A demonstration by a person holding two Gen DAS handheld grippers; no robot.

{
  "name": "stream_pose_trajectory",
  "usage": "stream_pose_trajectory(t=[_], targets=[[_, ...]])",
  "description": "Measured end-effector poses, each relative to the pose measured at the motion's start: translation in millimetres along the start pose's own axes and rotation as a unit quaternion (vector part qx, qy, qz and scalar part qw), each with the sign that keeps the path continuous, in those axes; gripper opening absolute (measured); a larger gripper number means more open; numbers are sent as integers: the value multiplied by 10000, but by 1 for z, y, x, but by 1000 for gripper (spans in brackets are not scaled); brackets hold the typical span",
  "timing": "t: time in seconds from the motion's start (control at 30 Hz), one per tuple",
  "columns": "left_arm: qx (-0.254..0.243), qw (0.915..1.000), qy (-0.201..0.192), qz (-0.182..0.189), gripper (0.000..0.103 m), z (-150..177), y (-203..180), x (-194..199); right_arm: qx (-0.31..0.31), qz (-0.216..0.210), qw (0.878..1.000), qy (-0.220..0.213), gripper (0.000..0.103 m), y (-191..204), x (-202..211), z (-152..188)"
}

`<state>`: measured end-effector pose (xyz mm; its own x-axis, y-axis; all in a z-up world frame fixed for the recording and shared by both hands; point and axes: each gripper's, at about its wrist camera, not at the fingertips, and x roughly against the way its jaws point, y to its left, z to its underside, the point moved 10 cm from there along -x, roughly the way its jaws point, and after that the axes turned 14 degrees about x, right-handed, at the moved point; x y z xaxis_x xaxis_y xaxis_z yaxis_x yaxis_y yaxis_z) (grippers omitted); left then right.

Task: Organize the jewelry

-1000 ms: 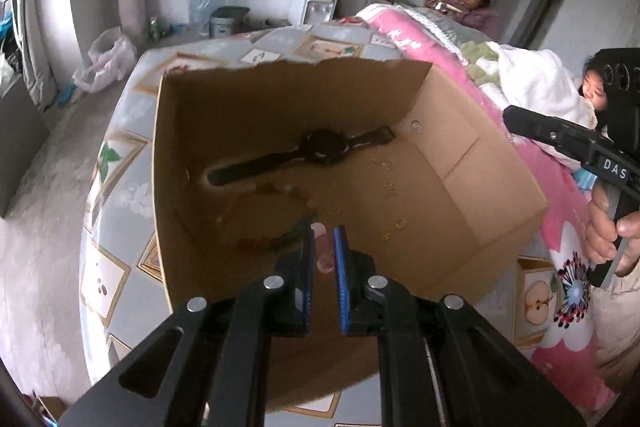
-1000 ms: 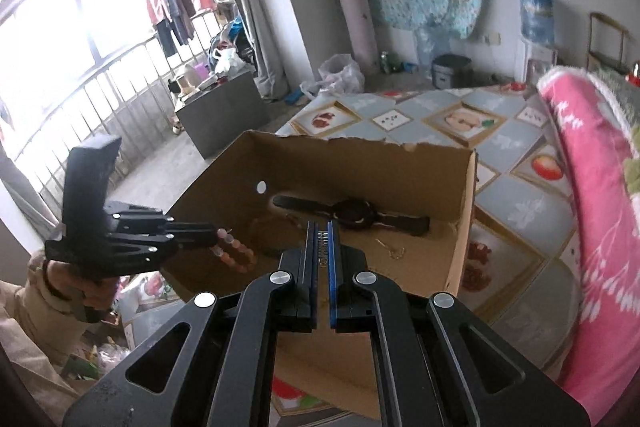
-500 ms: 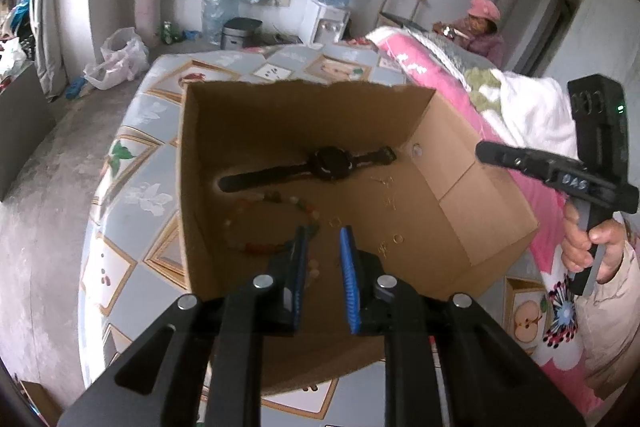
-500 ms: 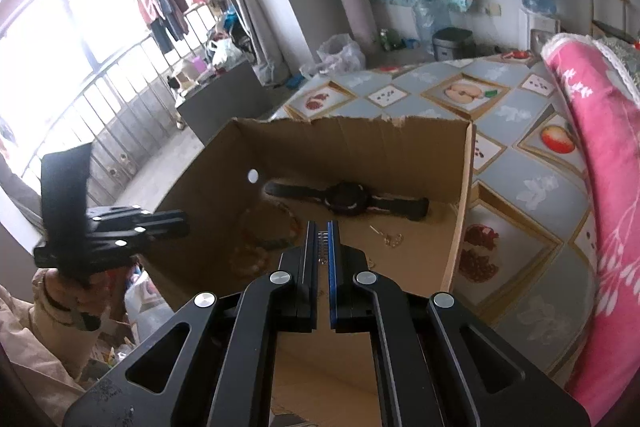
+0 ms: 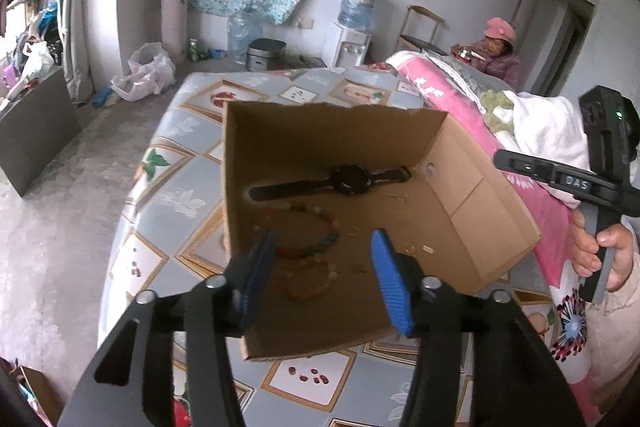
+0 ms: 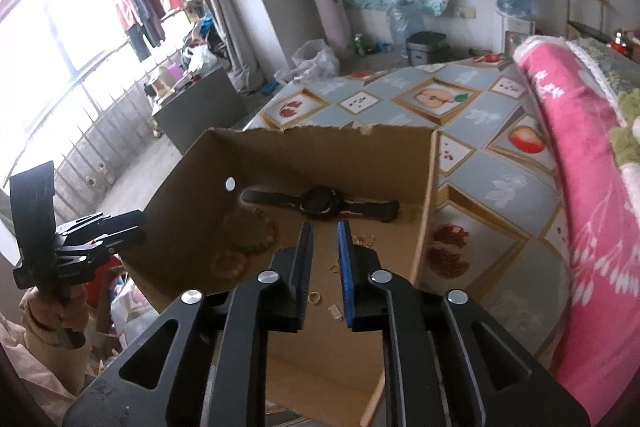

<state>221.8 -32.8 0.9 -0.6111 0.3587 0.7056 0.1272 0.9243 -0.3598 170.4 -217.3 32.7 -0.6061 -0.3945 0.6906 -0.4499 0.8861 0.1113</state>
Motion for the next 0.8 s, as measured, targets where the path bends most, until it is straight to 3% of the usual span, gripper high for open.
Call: stream_pose_trajectory(t=[0.23, 0.3, 0.37, 0.47, 0.57, 0.7, 0.8], targets=[[169, 9990, -187, -367, 74, -1, 17, 18, -422, 218, 9985, -253, 55, -8, 28, 10], [274, 9983, -276, -439, 81, -1, 23, 23, -764, 184, 9966, -251, 60, -15, 30, 20], [484, 9977, -257, -410, 84, 0, 32, 23, -1126, 49, 9935, -156, 61, -21, 25, 33], [975, 9943, 286, -326, 84, 15, 50, 1, -1643, -146, 9861, 222, 61, -29, 9, 56], [1118, 9923, 534, -86, 84, 26, 52, -16, -1758, -595, 9815, 461, 61, -17, -7, 65], [1311, 9873, 799, 409, 84, 39, 42, -29, -1545, -357, 9857, 573, 62, -11, -8, 63], [1292, 9881, 761, 336, 84, 43, 36, -27, -1489, -330, 9863, 629, 62, -8, -7, 65]])
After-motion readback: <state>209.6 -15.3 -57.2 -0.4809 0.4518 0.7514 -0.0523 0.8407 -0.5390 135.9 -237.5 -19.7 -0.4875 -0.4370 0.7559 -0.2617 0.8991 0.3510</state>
